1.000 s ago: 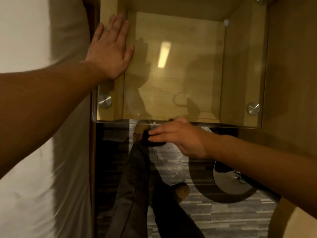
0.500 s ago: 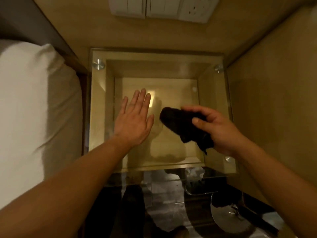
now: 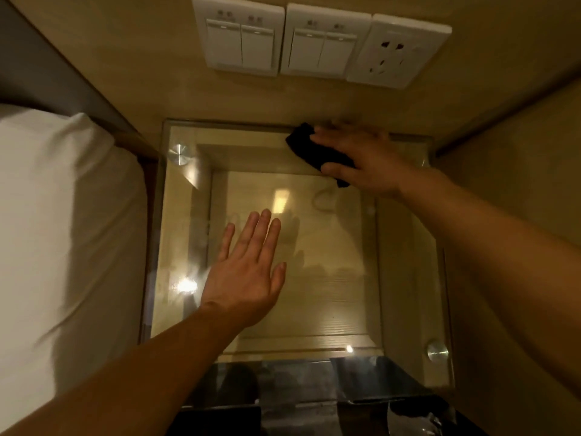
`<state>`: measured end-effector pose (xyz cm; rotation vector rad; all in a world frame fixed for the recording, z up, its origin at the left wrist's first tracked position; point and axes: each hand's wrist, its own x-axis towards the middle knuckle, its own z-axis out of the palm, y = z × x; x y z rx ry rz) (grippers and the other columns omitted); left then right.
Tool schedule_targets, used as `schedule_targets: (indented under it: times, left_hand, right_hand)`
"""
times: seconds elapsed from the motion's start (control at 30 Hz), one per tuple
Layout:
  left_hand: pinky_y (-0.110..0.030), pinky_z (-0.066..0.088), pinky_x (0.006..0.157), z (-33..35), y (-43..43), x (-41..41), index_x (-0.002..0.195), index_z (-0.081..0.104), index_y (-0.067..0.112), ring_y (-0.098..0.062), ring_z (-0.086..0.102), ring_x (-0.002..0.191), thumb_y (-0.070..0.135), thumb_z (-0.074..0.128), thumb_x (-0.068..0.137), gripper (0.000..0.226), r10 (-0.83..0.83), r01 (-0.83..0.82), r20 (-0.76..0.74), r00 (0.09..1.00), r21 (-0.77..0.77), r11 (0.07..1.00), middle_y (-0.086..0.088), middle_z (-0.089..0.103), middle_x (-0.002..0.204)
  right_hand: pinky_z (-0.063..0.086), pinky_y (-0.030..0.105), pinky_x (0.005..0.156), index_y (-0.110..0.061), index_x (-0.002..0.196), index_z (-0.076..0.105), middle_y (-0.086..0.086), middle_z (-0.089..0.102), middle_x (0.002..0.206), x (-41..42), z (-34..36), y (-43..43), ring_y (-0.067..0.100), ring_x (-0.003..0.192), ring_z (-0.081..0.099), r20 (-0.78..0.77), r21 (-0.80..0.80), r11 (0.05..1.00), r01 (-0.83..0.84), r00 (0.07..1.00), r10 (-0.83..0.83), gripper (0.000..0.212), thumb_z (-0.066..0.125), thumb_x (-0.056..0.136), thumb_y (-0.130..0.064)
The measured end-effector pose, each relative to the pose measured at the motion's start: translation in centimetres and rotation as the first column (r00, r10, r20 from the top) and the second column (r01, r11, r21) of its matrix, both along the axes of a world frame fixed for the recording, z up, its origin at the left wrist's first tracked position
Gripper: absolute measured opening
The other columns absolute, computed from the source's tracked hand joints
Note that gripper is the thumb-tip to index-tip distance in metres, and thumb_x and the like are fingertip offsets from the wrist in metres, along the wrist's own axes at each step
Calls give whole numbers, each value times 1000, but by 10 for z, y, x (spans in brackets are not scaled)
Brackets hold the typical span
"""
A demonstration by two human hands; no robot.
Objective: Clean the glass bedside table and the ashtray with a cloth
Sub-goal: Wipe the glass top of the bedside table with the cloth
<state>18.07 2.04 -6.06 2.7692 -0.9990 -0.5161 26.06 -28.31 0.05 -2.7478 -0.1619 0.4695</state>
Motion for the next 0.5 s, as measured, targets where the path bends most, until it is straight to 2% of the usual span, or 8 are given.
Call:
schedule_targets:
  times: [0.1,0.2,0.4,0.5]
  left_hand:
    - [-50,-7,128,-2,-1,0,164,-4,17,-20,-14,160,52,17,106,71,-11,11,10,1000,5,1000,-5,-10,174]
    - [-51,-5,128,-3,1,1,164,-5,17,-21,-12,160,52,17,107,71,-12,12,11,1000,13,1000,-5,-9,174]
    - [-52,-1,129,-3,1,3,164,-5,17,-20,-12,160,52,13,106,71,-6,6,13,1000,22,1000,-5,-9,174]
    - [-51,-7,129,-1,1,3,163,-12,18,-19,-20,158,53,10,105,71,-6,5,7,1000,56,998,-4,-17,173]
  right_hand:
    - [13,48,117,-49,158,13,-20,7,169,1,-6,-3,13,157,4,-51,-134,985,-108,993,102,58,30,103,-60]
    - [11,51,119,-50,158,3,-20,-2,169,9,-14,2,12,157,-1,-67,-134,973,-189,981,182,60,16,101,-65]
    - [14,52,120,-44,159,14,-13,6,171,7,-30,9,16,158,4,-2,-95,977,-190,982,191,54,20,106,-48]
    - [13,52,122,-41,159,19,-11,11,170,1,-31,12,17,158,6,8,-75,983,-167,986,168,53,21,106,-41]
